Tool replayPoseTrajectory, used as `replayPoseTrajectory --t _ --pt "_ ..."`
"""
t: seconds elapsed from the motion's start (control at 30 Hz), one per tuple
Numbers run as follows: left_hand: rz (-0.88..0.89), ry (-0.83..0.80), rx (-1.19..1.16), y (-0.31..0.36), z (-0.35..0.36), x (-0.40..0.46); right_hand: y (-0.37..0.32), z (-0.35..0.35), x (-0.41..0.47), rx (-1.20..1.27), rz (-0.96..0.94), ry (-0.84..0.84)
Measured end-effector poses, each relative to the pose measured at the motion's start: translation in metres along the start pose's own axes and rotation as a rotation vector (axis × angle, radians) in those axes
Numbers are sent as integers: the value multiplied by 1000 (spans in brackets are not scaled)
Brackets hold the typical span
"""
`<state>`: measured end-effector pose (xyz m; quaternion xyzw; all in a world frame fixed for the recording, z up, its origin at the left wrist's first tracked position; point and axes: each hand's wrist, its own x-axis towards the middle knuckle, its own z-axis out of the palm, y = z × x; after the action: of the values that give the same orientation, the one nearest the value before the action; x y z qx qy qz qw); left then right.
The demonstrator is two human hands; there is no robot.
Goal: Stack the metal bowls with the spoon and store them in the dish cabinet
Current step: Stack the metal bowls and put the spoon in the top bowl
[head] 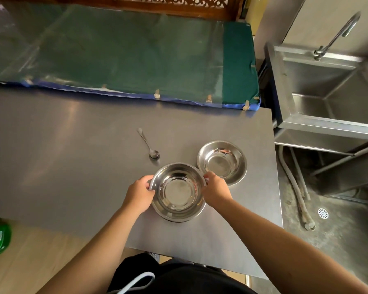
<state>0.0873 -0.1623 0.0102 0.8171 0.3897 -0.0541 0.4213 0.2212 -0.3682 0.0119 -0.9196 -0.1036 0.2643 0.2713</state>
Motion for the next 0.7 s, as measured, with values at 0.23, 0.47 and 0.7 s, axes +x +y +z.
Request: replayPoseTrajectory --t 0.23,0.47,0.7 --pt "49 32 -17 25 -15 23 -18 -21 16 22 -28 34" --pt "116 25 -29 70 -10 45 -16 -59 42 42 -26 75" --pt "152 -27 13 110 22 69 9 -90 63 39 49 157"
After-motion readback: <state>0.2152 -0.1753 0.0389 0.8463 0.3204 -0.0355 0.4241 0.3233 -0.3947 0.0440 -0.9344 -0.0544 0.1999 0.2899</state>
